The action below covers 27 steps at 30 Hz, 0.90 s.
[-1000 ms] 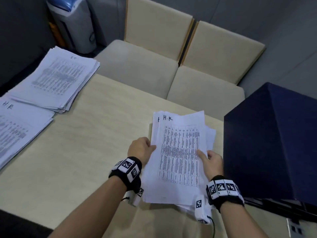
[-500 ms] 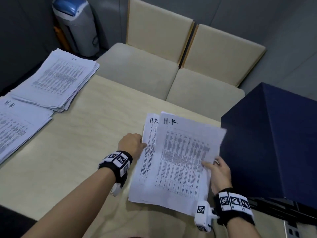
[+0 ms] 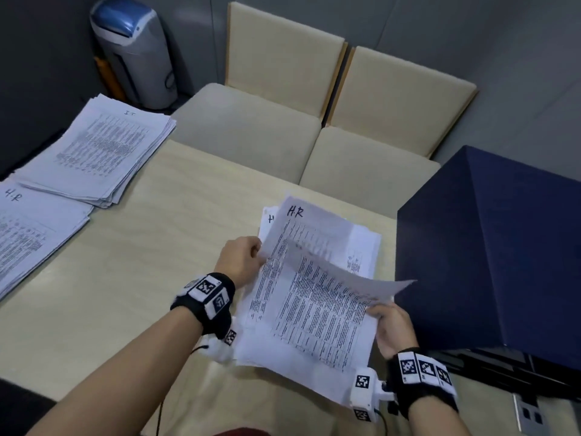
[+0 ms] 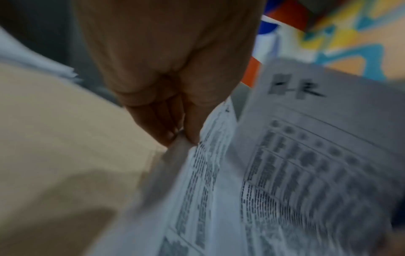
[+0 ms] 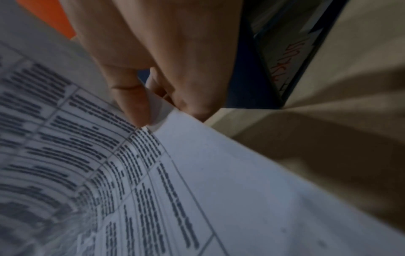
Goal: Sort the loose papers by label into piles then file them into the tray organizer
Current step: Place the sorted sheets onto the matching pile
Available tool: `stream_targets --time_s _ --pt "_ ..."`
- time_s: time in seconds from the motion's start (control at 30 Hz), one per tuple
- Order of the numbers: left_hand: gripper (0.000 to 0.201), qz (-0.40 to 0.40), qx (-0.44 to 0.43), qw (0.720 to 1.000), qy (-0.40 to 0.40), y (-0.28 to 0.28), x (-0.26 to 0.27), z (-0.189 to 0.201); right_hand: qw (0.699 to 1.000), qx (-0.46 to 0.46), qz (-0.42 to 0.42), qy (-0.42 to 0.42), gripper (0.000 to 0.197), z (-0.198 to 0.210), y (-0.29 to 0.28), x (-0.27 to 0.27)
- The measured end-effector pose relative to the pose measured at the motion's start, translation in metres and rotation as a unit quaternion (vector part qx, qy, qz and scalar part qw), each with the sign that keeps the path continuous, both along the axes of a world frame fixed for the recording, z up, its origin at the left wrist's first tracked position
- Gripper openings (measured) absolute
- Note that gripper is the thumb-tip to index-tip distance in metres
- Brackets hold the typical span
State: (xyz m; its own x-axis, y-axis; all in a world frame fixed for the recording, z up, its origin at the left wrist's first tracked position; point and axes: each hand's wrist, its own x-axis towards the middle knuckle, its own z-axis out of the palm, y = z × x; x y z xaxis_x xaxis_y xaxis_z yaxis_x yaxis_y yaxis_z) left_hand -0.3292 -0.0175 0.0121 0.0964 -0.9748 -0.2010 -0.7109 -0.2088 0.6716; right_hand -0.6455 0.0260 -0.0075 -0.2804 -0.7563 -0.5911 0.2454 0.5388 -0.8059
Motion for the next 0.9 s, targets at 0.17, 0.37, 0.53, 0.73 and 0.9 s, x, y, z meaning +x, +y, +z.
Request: stream_targets --time_s 0.17,0.37,0.53,0.73,0.9 --pt "0.035 0.108 0.058 0.914 0.386 0.015 -0.005 0.009 0.999 -0.028 -0.001 -0.030 0.033 0.011 -0.002 0.005" --pt "0.022 0.119 0.088 0.860 0.488 0.025 -0.018 0.017 0.999 -0.015 0.012 -0.036 0.028 0.010 -0.015 0.012" --pt "0.028 0.173 0.099 0.891 0.409 0.022 -0.013 0.001 1.000 -0.022 0.009 0.006 0.046 0.010 -0.014 0.013" --pt "0.023 0.151 0.080 0.882 0.438 0.023 -0.016 0.004 0.999 0.003 0.002 0.048 0.032 0.014 -0.018 0.012" --pt "0.057 0.104 0.089 0.904 0.405 0.022 -0.026 0.018 0.999 -0.020 0.026 0.013 0.059 0.015 -0.022 0.021"
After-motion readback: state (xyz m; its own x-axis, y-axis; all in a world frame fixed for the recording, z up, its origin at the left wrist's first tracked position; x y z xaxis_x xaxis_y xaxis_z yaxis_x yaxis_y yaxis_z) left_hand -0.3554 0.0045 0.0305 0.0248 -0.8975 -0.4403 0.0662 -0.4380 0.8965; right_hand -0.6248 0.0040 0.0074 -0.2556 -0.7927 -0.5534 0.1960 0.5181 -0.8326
